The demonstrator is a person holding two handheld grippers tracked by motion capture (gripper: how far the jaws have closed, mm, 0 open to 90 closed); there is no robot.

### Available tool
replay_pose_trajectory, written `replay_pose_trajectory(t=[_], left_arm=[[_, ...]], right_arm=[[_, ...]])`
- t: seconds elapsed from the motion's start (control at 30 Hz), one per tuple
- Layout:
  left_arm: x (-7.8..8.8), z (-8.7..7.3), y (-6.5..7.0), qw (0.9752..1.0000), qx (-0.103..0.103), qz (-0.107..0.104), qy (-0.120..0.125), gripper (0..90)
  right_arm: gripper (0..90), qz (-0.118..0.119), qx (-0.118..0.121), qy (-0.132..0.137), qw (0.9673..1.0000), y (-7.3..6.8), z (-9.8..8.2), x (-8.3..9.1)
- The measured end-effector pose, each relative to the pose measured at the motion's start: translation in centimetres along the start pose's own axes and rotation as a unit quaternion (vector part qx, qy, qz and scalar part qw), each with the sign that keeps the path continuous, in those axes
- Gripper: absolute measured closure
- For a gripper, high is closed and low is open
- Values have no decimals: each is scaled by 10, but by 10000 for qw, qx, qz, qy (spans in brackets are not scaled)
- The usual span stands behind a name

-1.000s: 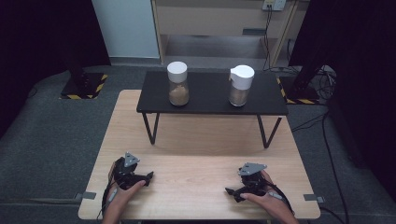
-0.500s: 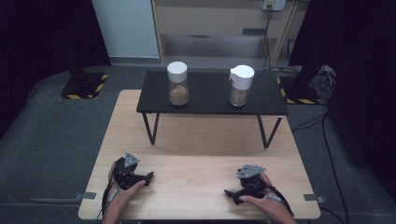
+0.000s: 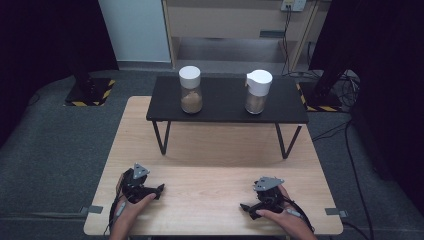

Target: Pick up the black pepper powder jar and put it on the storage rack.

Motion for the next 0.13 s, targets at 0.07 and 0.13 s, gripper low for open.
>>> replay_pose_trajectory(t=[0.07, 0.13], left_arm=[[0, 0, 0, 10000, -7, -7, 1, 0], [0, 0, 0, 10000, -7, -8, 2, 0]], right_arm=[[13, 0, 1, 0, 10000, 0, 0, 0], [13, 1, 0, -1, 10000, 0, 0, 0]])
Point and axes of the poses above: each handheld gripper's, and its own axes: x roughly backward along the jaws, z roughly out of its top, y roughly to its right, the point moved 4 cm from there along -x, roughly forward along the jaws, and after that the axes turned 13 degrees about z, right-handed, at the moved point
